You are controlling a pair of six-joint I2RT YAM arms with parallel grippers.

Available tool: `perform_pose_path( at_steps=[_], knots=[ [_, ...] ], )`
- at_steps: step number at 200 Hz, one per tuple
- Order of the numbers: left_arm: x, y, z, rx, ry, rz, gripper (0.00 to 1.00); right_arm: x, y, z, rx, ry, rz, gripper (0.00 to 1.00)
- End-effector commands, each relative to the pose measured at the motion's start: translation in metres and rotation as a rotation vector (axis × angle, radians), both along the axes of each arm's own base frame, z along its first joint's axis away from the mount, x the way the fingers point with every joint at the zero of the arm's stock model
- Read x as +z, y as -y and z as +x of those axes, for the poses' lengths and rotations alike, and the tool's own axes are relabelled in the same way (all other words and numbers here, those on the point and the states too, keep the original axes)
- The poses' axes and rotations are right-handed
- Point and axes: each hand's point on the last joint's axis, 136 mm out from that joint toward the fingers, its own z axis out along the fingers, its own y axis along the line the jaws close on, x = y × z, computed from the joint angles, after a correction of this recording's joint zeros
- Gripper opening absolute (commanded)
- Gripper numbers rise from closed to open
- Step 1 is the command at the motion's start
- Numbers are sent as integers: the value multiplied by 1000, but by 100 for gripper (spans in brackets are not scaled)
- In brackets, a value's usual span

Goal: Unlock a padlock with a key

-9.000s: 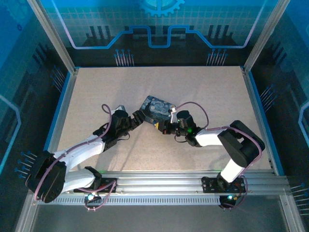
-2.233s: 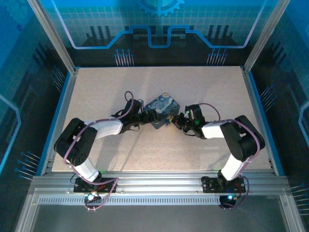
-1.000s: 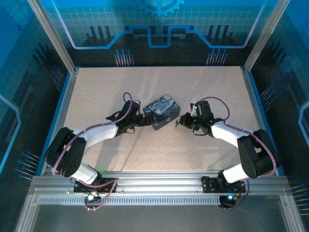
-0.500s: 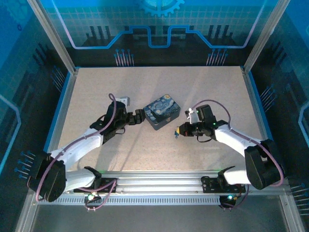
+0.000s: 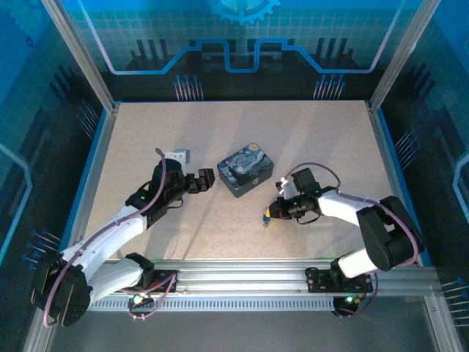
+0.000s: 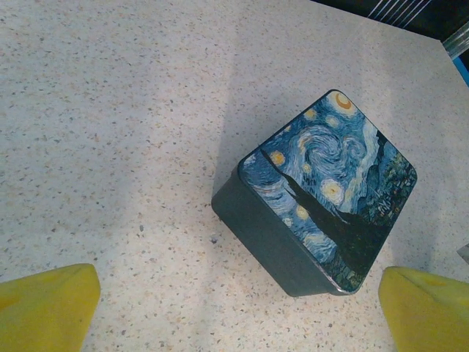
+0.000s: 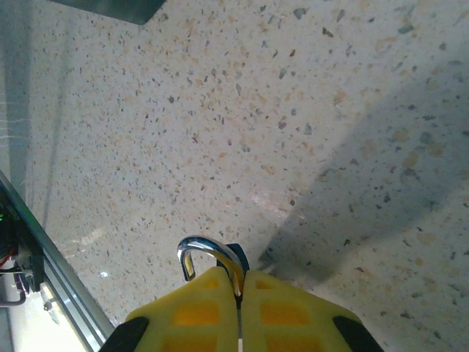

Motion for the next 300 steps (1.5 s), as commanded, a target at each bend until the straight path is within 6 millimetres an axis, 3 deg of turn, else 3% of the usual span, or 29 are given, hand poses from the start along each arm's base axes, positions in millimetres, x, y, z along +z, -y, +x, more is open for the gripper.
perform_pose_path(
  at_steps=[1,55,89,127,180,206,241,272,300],
  knots=[
    [-1,-10,-4,17,6,36,99,-8,-1,-6,10,-22,-8,10],
    [1,-13,-4,30,7,35,99,-10,6,-1,-25,-12,-51,21],
    [5,-16,-4,37,16,32,99,2,12,2,-29,28,-76,28],
    [14,-24,-4,59,44,59,99,23,30,8,-62,118,-143,35],
    [28,-67,1,223,124,182,99,71,75,30,-185,358,-254,58],
    [37,-84,5,281,230,257,99,94,107,46,-286,501,-334,74],
    [37,-102,8,324,340,366,99,111,152,63,-443,634,-440,99],
    [29,-113,15,340,343,400,99,117,179,80,-521,768,-514,100],
    [13,-120,22,344,299,430,99,115,192,92,-552,897,-548,100]
  ],
)
